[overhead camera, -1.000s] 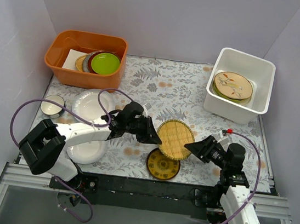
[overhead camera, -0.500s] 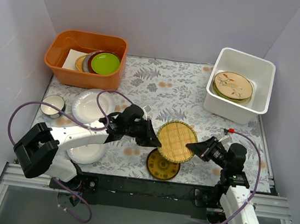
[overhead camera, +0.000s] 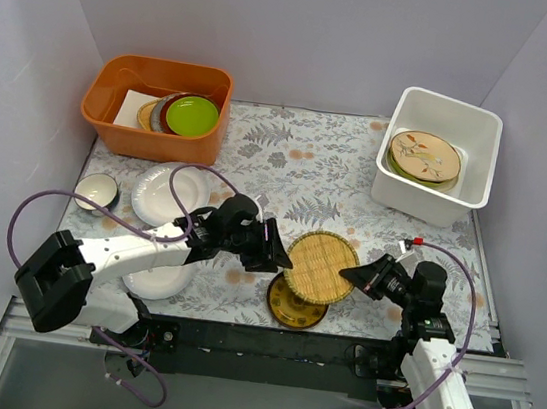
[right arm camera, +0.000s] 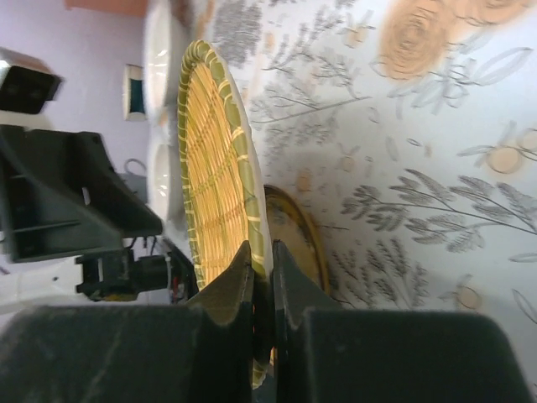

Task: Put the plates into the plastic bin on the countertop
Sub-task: Place the plate in the plastic bin.

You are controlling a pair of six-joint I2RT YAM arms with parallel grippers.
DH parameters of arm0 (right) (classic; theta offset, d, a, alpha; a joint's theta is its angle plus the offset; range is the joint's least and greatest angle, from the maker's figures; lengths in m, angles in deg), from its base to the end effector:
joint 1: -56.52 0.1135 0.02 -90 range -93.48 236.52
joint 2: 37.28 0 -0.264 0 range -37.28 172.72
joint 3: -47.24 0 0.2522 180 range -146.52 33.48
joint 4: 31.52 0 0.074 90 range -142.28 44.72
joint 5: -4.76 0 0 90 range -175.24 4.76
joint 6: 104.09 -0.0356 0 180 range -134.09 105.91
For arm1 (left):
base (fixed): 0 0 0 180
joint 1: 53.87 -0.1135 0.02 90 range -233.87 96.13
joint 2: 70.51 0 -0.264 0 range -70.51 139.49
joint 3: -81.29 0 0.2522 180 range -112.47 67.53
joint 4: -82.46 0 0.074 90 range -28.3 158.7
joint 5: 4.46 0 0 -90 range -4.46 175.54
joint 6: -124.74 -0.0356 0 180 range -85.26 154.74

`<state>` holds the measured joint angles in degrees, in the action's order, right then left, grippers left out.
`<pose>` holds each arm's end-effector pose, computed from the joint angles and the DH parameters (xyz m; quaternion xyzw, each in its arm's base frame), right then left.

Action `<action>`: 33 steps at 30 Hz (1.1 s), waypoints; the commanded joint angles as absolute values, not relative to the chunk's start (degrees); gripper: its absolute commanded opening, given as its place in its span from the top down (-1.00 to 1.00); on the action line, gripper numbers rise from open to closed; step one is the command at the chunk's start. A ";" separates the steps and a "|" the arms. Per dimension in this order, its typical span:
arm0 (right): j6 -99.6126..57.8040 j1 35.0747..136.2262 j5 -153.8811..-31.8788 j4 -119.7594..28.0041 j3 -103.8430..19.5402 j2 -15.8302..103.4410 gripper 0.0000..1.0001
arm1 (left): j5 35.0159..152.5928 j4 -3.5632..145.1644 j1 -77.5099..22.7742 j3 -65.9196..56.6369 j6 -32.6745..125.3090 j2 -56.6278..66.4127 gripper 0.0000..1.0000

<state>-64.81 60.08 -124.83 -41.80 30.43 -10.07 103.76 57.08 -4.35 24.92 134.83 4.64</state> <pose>0.1265 0.0306 0.1529 0.1331 0.7864 0.4920 0.3491 0.1658 -0.2114 0.2124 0.3327 -0.8486 0.4093 0.0399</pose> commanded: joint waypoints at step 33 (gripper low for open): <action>-42.57 60.04 -111.43 -65.50 -16.06 10.18 0.97 | 89.41 39.96 -4.30 24.19 125.61 1.29 -0.96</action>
